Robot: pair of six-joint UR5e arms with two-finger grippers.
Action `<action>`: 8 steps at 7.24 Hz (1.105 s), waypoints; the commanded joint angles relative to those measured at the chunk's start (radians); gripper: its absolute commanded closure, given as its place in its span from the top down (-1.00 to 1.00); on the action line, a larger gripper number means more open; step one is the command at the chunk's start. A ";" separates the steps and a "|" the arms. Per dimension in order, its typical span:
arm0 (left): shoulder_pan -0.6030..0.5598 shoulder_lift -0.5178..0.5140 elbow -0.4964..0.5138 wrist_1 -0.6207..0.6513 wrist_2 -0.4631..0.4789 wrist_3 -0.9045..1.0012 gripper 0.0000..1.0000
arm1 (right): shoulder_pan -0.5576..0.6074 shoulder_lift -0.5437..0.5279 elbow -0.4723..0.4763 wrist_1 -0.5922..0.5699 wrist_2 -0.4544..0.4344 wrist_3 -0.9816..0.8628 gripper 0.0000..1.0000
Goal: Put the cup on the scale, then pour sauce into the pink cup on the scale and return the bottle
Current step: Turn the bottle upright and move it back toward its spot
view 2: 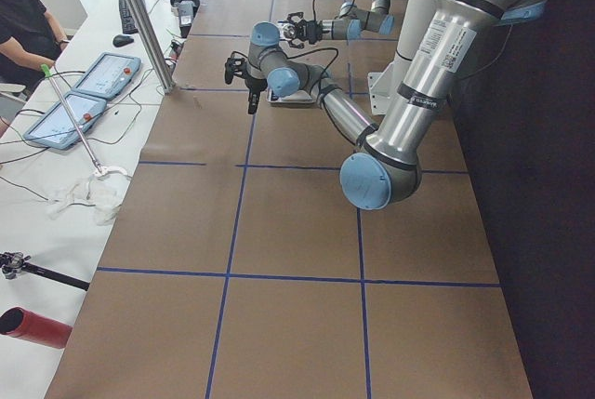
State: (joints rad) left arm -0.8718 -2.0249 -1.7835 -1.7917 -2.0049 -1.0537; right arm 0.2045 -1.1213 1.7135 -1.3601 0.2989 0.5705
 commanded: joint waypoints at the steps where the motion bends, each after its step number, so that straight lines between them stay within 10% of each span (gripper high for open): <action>1: 0.001 0.000 0.003 0.000 0.002 0.001 0.23 | 0.001 -0.003 0.018 0.036 0.141 0.327 -1.00; 8: 0.002 -0.003 -0.004 -0.002 0.012 -0.003 0.24 | 0.105 -0.297 0.195 0.033 0.396 1.108 -1.00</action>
State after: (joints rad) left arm -0.8698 -2.0266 -1.7856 -1.7931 -1.9942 -1.0564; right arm 0.2951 -1.3701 1.9066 -1.3255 0.6614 1.5591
